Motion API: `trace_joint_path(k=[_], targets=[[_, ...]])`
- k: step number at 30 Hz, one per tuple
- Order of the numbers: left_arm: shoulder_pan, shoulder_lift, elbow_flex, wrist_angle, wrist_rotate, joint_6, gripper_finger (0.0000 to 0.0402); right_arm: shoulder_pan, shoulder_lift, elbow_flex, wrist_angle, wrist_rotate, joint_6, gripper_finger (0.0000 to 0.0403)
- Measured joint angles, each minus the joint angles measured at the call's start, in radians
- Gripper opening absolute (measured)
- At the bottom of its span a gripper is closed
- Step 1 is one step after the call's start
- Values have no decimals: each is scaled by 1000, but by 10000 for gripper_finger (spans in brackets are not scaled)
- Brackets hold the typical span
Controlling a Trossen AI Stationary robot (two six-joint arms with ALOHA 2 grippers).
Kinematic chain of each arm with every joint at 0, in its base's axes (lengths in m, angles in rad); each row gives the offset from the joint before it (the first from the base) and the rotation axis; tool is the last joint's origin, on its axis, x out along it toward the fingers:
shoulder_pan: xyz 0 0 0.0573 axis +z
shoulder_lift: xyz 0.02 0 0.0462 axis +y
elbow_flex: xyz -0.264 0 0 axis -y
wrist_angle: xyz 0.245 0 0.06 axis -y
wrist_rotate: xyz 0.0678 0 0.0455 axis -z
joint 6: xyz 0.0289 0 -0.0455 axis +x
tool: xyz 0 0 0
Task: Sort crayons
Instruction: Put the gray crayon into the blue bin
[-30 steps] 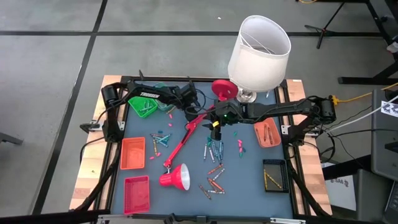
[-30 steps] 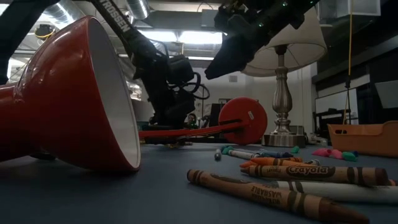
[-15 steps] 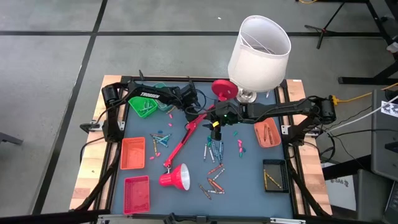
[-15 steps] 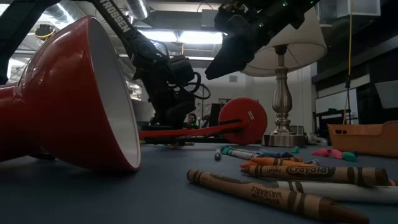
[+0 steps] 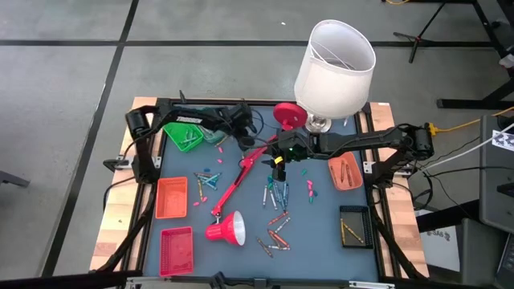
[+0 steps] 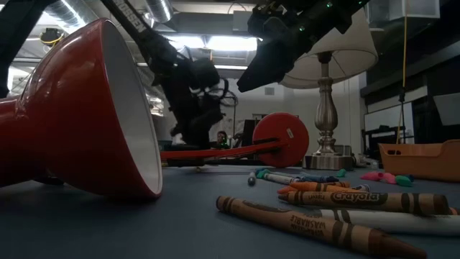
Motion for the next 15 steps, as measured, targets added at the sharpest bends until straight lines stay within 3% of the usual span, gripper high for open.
trace_joint_path(k=[7, 15], targets=[[49, -155, 1, -107, -22, 82, 7, 0, 0, 0, 0, 0, 0, 163], [114, -302, 2, -321, -118, 420, 7, 0, 0, 0, 0, 0, 0, 163]])
